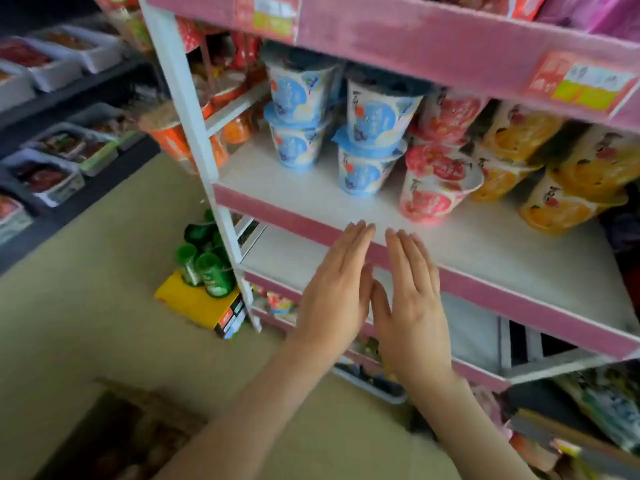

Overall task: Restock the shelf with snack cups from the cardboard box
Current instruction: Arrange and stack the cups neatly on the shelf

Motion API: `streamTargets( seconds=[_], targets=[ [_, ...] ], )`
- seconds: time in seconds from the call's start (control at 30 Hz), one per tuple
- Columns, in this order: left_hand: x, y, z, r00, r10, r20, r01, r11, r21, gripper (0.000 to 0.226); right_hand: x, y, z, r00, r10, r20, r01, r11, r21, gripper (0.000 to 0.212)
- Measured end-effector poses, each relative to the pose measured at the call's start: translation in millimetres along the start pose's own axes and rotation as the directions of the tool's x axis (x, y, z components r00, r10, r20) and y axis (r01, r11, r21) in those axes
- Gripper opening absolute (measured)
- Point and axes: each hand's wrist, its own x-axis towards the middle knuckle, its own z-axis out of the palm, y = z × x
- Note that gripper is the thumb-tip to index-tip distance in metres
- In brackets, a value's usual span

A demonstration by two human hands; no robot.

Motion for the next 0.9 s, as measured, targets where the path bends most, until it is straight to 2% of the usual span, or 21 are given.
streamTargets(
  seconds=[0.1,0.17,0.2,0.27,0.3,0.37,0.43,0.5,0.6,0.67,0.7,0.8,0.87,0.9],
  targets=[
    [-89.3,-32.2,-39.5,0.974,-0.216,0.063,0.217,0.976,-0.019,0.043,-63.9,-52.3,29.5,0.98,-0.03,0.197,0.004,0.991,0.132,0.048],
    [-153.9,-59.6,-62.0,0.915,-0.391,0.1,0.386,0.92,0.066,0.042,-105.5,-80.5,59.3,0.934,-0.035,0.355,-0.039,0.98,0.198,0.049],
    [-185.1,-73.0,-71.7,0.864,-0.491,0.115,0.479,0.87,0.12,0.042,-124.8,-93.4,75.5,0.906,-0.035,0.422,-0.073,0.968,0.239,0.049],
    [-237.0,-100.0,-89.5,0.704,-0.701,0.115,0.678,0.711,0.185,0.045,-157.4,-115.8,109.9,0.854,-0.065,0.516,-0.103,0.952,0.289,0.049],
    [-260.9,-115.2,-97.1,0.621,-0.775,0.114,0.748,0.63,0.209,0.048,-173.4,-126.6,126.8,0.819,-0.091,0.567,-0.093,0.954,0.287,0.049],
    [-302.2,-143.8,-110.0,0.5,-0.859,0.108,0.815,0.509,0.275,0.055,-201.0,-147.9,157.2,0.726,-0.163,0.668,-0.068,0.95,0.306,0.05],
    [-336.8,-171.6,-119.5,0.382,-0.916,0.123,0.857,0.401,0.324,0.06,-227.2,-162.8,185.4,0.632,-0.221,0.743,-0.029,0.951,0.308,0.051],
    [-368.8,-198.6,-128.0,0.261,-0.953,0.155,0.895,0.299,0.332,0.058,-248.6,-174.6,210.6,0.515,-0.253,0.819,0.059,0.964,0.261,0.061],
    [-417.7,-235.8,-140.2,0.132,-0.975,0.177,0.896,0.194,0.398,0.058,-277.8,-185.3,249.2,0.38,-0.269,0.885,0.096,0.963,0.251,0.068],
    [-449.5,-254.6,-145.9,0.052,-0.973,0.225,0.852,0.161,0.498,0.066,-299.0,-191.4,274.0,0.289,-0.27,0.919,0.138,0.961,0.239,0.068],
    [-464.8,-261.9,-147.8,-0.011,-0.968,0.252,0.807,0.14,0.574,0.07,-308.7,-193.4,285.8,0.243,-0.27,0.932,0.153,0.959,0.238,0.065],
    [-501.5,-274.4,-150.8,-0.249,-0.929,0.274,0.654,0.048,0.755,0.082,-345.8,-194.3,317.7,0.117,-0.254,0.96,0.096,0.965,0.244,0.06],
    [-517.3,-278.7,-147.5,-0.33,-0.909,0.255,0.61,0.001,0.793,0.083,-365.7,-195.7,331.7,0.115,-0.261,0.958,0.141,0.959,0.244,0.065],
    [-523.4,-280.6,-144.3,-0.356,-0.903,0.242,0.592,-0.018,0.806,0.081,-375.6,-195.5,336.1,0.055,-0.229,0.972,0.152,0.964,0.218,0.07]
  ],
)
